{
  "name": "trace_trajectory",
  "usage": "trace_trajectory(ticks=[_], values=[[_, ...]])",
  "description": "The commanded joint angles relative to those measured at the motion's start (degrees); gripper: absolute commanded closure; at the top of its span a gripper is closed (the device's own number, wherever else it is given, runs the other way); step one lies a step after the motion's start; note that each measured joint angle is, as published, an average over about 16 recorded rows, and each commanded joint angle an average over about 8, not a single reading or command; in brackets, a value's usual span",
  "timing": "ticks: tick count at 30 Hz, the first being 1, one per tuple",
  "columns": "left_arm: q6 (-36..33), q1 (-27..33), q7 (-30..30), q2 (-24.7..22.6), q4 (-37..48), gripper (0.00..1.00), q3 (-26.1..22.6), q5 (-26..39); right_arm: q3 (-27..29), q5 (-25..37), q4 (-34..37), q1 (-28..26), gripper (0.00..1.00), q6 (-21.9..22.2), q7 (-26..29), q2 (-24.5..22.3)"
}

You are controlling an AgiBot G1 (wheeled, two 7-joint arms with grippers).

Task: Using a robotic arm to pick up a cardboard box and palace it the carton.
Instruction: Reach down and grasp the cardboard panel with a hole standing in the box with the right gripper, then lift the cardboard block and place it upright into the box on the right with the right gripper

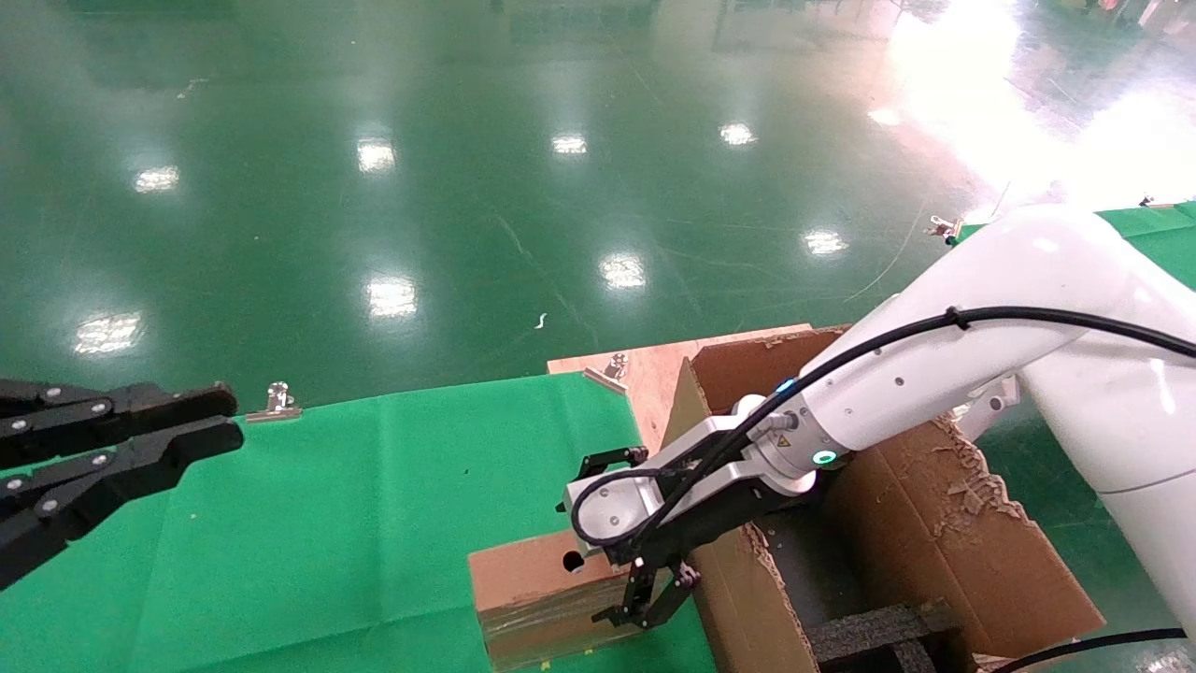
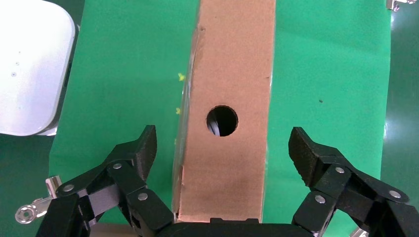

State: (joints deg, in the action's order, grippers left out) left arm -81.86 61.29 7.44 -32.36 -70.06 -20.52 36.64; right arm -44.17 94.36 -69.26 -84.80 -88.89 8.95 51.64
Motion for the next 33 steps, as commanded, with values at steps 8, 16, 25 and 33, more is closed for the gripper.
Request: trace_trajectory(ticks=[8, 16, 25, 33], values=[[0.0, 0.0, 0.0, 0.0, 0.0, 0.00, 0.0, 0.0, 0.2, -0.3, -0.2, 0.1, 1.00, 0.0, 0.0, -0.2], [0.0, 0.0, 0.0, 0.0, 0.0, 0.00, 0.0, 0.0, 0.3, -0.4, -0.3, 0.2, 1.00, 0.0, 0.0, -0.3], [0.0, 0.0, 0.0, 0.0, 0.0, 0.00, 0.0, 0.0, 0.4, -0.4, -0.3, 0.2, 1.00, 0.0, 0.0, -0.3], [0.0, 0.0, 0.0, 0.0, 0.0, 0.00, 0.0, 0.0, 0.8, -1.0, 0.2, -0.7, 1.00, 0.1, 0.0, -0.5]])
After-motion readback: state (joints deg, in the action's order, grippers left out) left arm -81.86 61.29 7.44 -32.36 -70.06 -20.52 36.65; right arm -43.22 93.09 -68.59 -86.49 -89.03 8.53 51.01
